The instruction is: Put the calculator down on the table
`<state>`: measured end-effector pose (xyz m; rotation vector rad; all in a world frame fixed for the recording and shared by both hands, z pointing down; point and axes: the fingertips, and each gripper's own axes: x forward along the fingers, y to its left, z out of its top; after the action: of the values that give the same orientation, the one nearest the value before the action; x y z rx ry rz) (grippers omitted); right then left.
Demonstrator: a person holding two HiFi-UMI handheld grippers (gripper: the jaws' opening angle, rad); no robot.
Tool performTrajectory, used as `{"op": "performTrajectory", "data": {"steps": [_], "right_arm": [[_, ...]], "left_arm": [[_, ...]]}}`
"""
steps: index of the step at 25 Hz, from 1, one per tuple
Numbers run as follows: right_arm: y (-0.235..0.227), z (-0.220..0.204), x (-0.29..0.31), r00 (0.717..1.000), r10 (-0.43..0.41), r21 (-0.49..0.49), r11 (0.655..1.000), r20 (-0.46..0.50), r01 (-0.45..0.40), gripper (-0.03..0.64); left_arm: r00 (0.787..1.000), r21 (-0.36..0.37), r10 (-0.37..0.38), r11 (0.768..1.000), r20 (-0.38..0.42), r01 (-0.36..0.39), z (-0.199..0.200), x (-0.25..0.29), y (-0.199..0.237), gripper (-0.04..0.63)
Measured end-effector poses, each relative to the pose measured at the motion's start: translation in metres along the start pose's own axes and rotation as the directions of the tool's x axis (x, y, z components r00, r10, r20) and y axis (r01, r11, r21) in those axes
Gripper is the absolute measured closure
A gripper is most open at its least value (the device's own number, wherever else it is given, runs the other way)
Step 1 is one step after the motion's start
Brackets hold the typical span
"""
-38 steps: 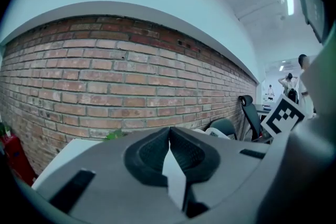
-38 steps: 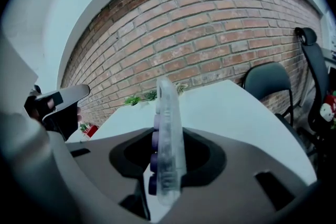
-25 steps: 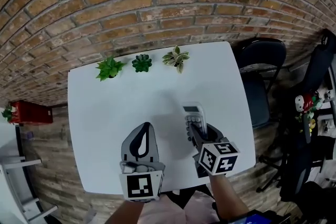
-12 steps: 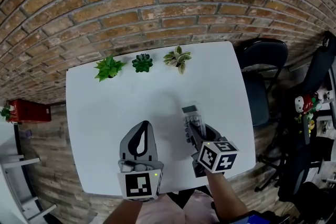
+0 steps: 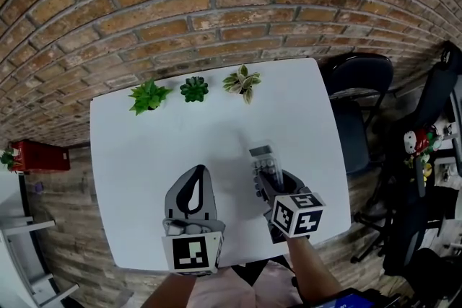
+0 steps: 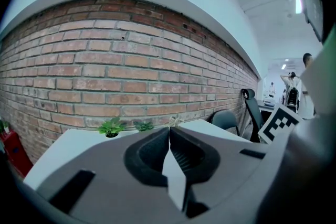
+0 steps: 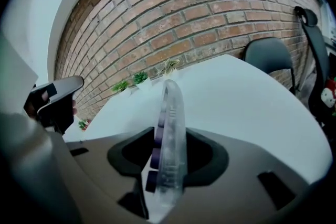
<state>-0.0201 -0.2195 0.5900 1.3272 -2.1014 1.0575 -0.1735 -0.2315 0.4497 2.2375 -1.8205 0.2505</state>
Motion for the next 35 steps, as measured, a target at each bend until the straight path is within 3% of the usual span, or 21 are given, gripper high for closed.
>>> {"op": "performTrajectory", "data": {"steps": [7, 12, 15, 23, 35], "right_arm": [[-0.005, -0.001, 0.000, 0.999, -0.015, -0.063, 0.998, -0.035, 0.013, 0.418], [-0.006, -0.012, 0.002, 0.996, -0.014, -0.102, 0.995, -0.089, 0.004, 0.344], [-0.007, -0.015, 0.003, 0.994, -0.020, -0.114, 0.993, -0.106, 0.007, 0.324], [-0.015, -0.025, 0.003, 0.982, -0.041, -0.158, 0.987, -0.182, 0.012, 0.249], [-0.026, -0.019, -0.012, 0.982, -0.035, -0.145, 0.989, -0.186, 0.008, 0.222]], "left_arm": [[1.000, 0.002, -0.008, 1.000, 0.005, 0.008, 0.003, 0.003, -0.005, 0.583], [1.000, 0.013, -0.012, 1.000, 0.008, 0.011, 0.006, 0.003, -0.008, 0.583], [1.000, 0.058, -0.017, 0.998, -0.003, 0.017, 0.004, 0.003, -0.007, 0.583], [1.000, 0.050, -0.009, 0.999, -0.004, 0.009, 0.007, 0.000, -0.013, 0.583], [0.999, 0.044, -0.007, 0.999, 0.050, 0.005, 0.026, -0.008, -0.026, 0.583]]}}
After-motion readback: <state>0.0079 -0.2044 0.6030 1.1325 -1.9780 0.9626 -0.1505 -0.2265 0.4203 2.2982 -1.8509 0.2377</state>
